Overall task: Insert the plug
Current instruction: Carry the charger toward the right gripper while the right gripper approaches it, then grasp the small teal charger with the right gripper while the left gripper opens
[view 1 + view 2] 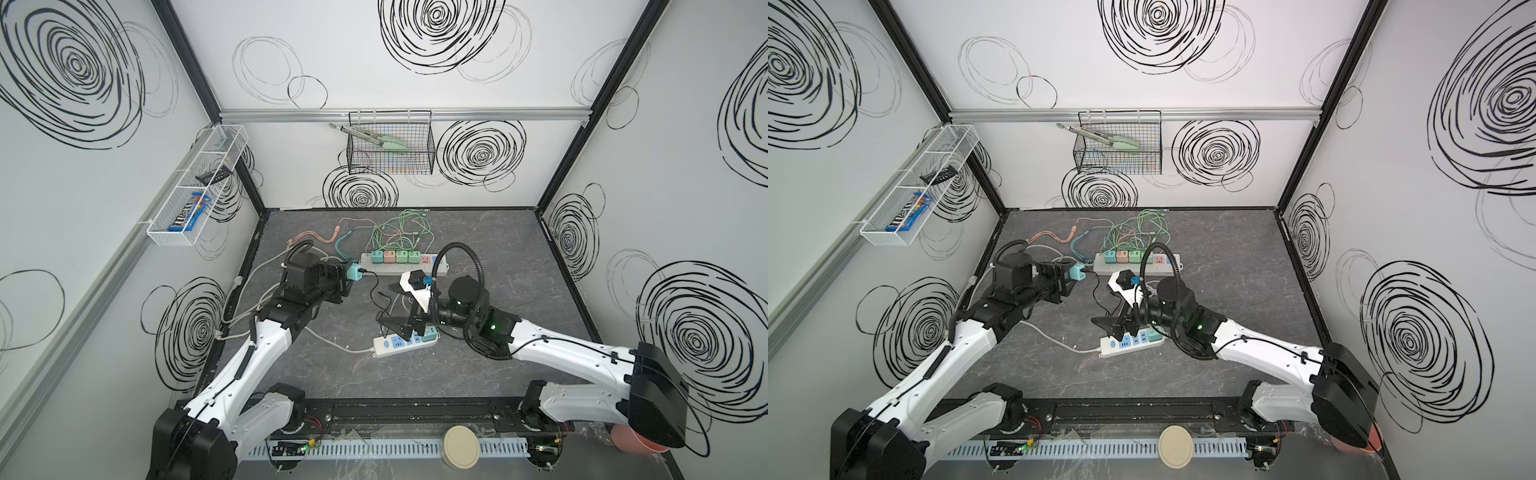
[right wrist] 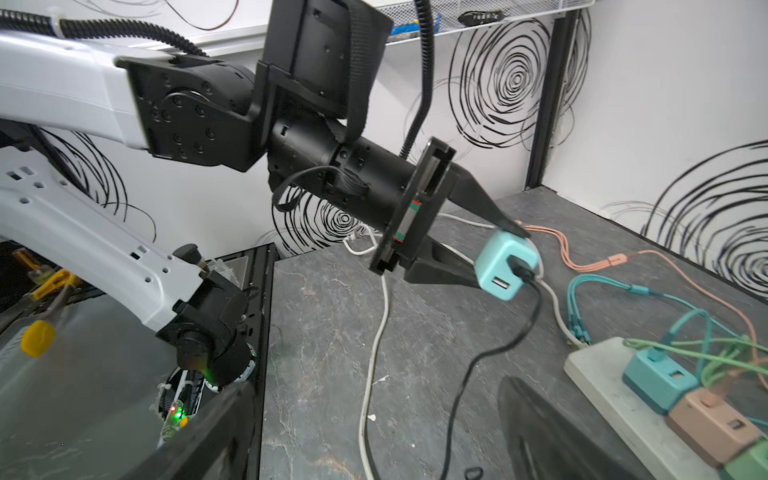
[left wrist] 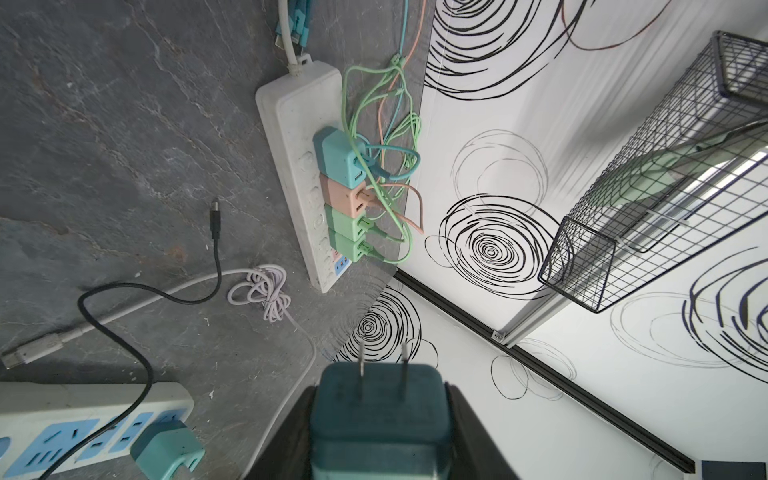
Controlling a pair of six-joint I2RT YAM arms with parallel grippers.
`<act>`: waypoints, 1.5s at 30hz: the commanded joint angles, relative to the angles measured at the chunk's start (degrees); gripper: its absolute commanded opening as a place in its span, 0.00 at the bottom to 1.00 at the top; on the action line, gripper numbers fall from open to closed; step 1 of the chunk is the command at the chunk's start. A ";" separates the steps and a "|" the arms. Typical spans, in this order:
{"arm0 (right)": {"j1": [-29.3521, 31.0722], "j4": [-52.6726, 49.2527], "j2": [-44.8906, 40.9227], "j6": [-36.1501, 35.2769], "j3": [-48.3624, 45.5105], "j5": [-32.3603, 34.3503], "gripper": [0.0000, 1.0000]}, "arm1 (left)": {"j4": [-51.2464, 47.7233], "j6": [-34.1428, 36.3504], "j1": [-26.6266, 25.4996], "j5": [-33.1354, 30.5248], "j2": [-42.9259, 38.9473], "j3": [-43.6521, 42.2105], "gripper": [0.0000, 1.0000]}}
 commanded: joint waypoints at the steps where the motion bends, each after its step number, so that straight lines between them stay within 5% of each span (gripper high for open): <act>1: 1.76 1.82 4.40 3.39 4.05 -1.28 0.90 | 3.58 -1.46 0.53 1.08 -0.85 0.28 0.00; 8: 3.21 1.74 12.91 11.62 10.46 7.83 0.79 | 3.94 -2.01 0.63 0.99 -1.88 -0.23 0.00; 21: 0.54 -2.97 20.27 22.79 15.15 14.88 0.83 | 5.73 -3.31 1.16 1.95 -2.88 -2.80 0.00; 32: -4.00 -0.13 23.36 19.97 18.72 0.44 0.82 | 5.77 -3.57 1.17 1.85 -3.30 -3.15 0.00; 45: -3.35 -4.65 29.51 19.91 27.03 6.23 0.54 | 5.76 -4.11 1.17 1.59 -3.84 -3.59 0.00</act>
